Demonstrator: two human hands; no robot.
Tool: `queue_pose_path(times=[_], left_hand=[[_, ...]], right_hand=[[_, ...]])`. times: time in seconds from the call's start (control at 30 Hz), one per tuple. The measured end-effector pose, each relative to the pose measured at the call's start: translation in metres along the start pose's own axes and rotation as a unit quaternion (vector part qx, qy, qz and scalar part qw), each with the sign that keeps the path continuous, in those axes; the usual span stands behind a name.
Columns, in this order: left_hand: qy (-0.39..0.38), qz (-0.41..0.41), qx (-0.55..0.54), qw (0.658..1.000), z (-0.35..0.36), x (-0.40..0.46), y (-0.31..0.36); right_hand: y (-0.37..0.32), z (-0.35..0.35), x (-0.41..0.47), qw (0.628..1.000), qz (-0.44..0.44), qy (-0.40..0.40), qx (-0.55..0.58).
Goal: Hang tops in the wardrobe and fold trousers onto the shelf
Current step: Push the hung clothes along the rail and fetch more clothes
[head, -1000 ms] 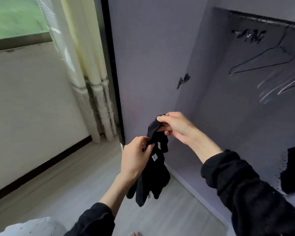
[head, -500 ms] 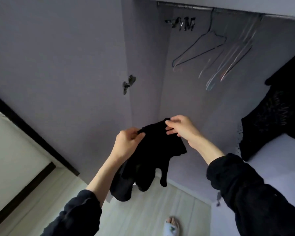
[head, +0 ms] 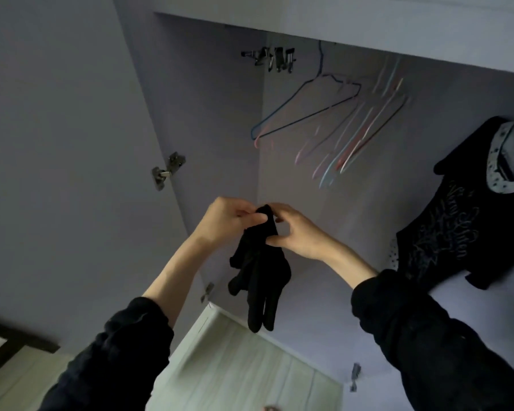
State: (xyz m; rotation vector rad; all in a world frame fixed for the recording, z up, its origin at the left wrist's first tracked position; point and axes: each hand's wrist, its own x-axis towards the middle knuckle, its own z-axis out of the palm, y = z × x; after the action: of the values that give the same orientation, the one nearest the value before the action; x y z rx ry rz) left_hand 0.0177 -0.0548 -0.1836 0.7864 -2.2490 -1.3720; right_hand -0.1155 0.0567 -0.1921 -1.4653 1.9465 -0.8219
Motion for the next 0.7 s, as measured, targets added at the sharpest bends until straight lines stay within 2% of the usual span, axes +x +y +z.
queue_pose_path(times=[0.27, 0.37, 0.47, 0.63, 0.7], left_hand=[[-0.003, -0.008, -0.040, 0.999, 0.014, 0.016, -0.012], [-0.045, -0.011, -0.039, 0.998, 0.025, 0.010, -0.030], [-0.084, -0.022, 0.016, 0.996, 0.036, 0.004, -0.051], [-0.006, -0.039, 0.073, 0.997, 0.042, 0.008, -0.065], [0.001, -0.030, 0.078, 0.996, 0.040, 0.014, -0.061]], right_hand=[[0.015, -0.015, -0.005, 0.997, 0.054, 0.055, 0.009], [0.016, -0.021, -0.010, 0.996, 0.054, 0.071, 0.002], [0.018, -0.032, -0.013, 0.993, 0.066, 0.083, 0.052], [0.025, -0.047, -0.015, 0.986, 0.086, 0.101, 0.097], [0.031, -0.052, -0.018, 0.984, 0.106, 0.102, 0.099]])
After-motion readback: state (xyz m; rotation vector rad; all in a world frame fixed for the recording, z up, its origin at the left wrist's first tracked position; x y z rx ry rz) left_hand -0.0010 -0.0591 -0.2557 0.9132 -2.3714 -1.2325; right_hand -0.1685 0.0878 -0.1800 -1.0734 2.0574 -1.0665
